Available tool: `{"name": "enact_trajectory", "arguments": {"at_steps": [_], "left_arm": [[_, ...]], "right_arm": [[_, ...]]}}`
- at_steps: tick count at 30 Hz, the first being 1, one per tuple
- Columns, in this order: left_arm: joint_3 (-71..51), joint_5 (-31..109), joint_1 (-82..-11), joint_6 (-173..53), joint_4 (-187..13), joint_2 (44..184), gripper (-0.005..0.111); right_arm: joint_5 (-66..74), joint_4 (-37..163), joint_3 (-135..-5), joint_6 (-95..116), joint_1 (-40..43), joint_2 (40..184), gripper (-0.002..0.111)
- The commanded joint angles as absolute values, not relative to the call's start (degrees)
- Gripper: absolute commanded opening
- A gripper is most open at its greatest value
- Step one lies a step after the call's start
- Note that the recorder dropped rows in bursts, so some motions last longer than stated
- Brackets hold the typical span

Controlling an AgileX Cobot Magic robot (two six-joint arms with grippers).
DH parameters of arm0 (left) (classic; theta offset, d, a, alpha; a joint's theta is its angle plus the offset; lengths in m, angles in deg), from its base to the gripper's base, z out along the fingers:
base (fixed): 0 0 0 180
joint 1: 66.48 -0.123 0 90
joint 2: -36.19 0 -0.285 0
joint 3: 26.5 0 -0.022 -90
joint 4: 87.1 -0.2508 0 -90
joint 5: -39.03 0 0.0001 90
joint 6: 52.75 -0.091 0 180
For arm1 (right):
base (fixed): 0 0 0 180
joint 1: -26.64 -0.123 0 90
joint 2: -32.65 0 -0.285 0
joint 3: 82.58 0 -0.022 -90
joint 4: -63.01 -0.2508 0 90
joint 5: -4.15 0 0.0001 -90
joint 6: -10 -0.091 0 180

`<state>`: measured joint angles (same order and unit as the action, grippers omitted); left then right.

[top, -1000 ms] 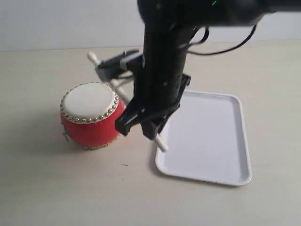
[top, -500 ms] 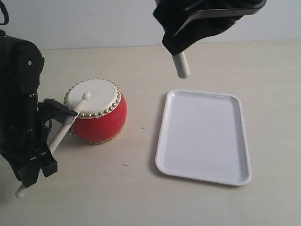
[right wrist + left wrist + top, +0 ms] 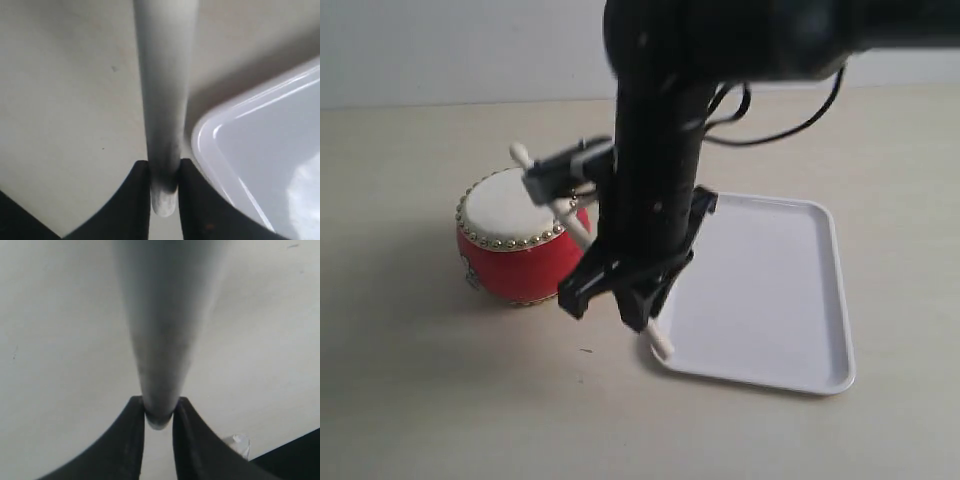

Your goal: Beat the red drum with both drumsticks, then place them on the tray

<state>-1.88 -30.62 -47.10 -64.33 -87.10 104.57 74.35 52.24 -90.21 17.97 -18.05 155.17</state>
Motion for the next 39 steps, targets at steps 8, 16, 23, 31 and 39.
{"name": "enact_trajectory", "arguments": {"at_steps": [8, 16, 23, 31, 39], "left_arm": [[2.07, -27.88, -46.02, -64.98, -86.00, 106.33, 0.000], [-7.35, -30.93, -37.84, -68.42, -85.80, 149.75, 0.000], [-10.45, -30.93, -38.54, -68.39, -81.70, 137.79, 0.000], [-8.43, -30.93, -38.54, -62.88, -88.12, 106.50, 0.000], [-8.43, -30.93, -38.54, -59.50, -94.77, 96.79, 0.000]], "right_arm": [[74.11, 53.21, -90.43, 18.88, -17.96, 146.55, 0.000], [74.11, 52.99, -90.43, 15.81, -17.96, 119.72, 0.000], [74.11, 54.86, -90.29, 16.20, -17.96, 127.25, 0.000], [74.11, 56.10, -90.97, 17.59, -17.96, 154.05, 0.000], [74.11, 56.14, -98.67, 17.24, -17.96, 162.48, 0.000]]}}
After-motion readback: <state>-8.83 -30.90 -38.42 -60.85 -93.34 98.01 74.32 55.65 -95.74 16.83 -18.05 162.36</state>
